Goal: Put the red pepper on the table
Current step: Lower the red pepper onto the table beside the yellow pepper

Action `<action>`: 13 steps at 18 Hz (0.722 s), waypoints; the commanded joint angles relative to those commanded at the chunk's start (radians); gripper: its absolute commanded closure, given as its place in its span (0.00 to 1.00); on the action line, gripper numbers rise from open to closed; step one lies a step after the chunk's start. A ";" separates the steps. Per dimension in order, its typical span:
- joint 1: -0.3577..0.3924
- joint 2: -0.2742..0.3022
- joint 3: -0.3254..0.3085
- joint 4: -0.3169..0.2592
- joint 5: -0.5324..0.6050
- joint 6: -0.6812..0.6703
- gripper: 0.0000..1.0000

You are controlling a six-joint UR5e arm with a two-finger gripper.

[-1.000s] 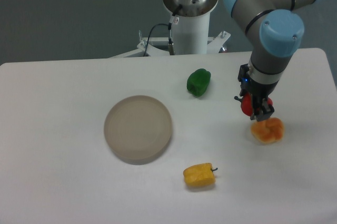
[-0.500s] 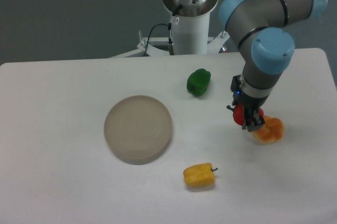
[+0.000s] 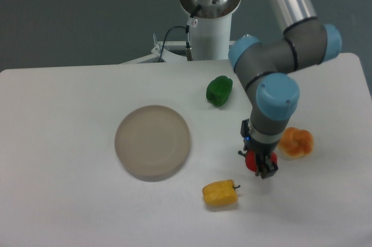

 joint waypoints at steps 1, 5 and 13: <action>0.000 -0.014 0.000 0.023 0.000 0.021 0.87; 0.011 -0.048 0.006 0.057 0.002 0.074 0.81; 0.011 -0.045 0.009 0.054 0.006 0.069 0.05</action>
